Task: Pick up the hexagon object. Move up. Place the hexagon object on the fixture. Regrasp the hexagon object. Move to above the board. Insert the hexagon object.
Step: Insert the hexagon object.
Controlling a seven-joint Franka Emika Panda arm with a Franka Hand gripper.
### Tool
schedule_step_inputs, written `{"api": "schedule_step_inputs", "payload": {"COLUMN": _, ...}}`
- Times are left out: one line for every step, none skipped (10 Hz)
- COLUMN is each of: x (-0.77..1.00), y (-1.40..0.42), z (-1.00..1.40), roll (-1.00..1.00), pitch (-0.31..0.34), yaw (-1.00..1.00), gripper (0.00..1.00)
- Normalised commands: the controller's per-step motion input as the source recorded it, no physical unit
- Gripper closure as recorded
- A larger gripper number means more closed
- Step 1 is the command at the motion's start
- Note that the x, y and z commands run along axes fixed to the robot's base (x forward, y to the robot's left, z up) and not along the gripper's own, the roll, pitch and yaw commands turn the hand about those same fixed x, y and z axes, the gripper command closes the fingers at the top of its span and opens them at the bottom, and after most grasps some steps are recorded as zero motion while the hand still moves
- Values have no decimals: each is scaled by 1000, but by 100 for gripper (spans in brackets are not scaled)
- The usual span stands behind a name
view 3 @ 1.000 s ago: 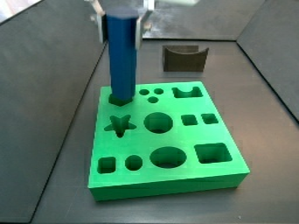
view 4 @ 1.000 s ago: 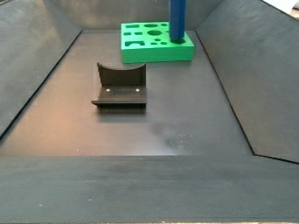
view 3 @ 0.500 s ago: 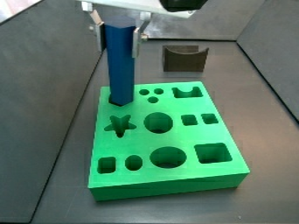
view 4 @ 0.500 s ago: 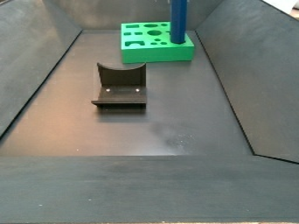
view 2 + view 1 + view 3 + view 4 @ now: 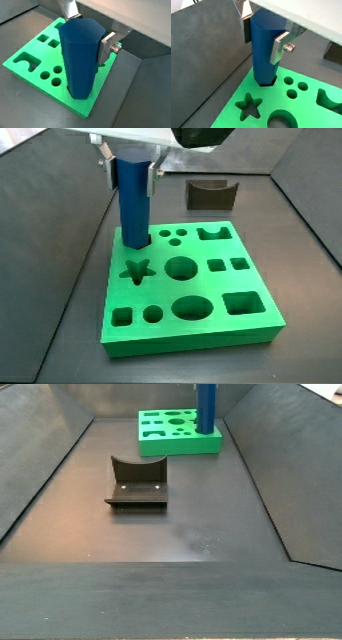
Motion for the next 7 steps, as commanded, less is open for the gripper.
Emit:
{"api": "schedule_step_inputs", "payload": {"x": 171, "y": -49, "z": -526, "roll": -214, "pitch": -86, "yaw": 57, "gripper": 100}}
{"api": "schedule_step_inputs", "payload": {"x": 197, "y": 0, "z": -577, "roll": -191, "pitch": -84, "yaw": 120, "gripper": 100}}
{"api": "schedule_step_inputs", "payload": {"x": 143, "y": 0, "z": -631, "roll": -140, "pitch": -84, "yaw": 129, "gripper": 100}}
{"api": "schedule_step_inputs", "payload": {"x": 0, "y": 0, "z": -749, "roll": -39, "pitch": -106, "yaw": 109, "gripper": 100}}
{"api": "schedule_step_inputs", "payload": {"x": -17, "y": 0, "z": -837, "roll": 0, "pitch": -100, "yaw": 74, "gripper": 100}}
{"api": "schedule_step_inputs", "payload": {"x": 0, "y": 0, "z": -777, "roll": 50, "pitch": -59, "yaw": 43, "gripper": 100}}
{"api": "schedule_step_inputs", "payload": {"x": 17, "y": 0, "z": 0, "roll": 0, "pitch": 34, "yaw": 0, "gripper": 100}}
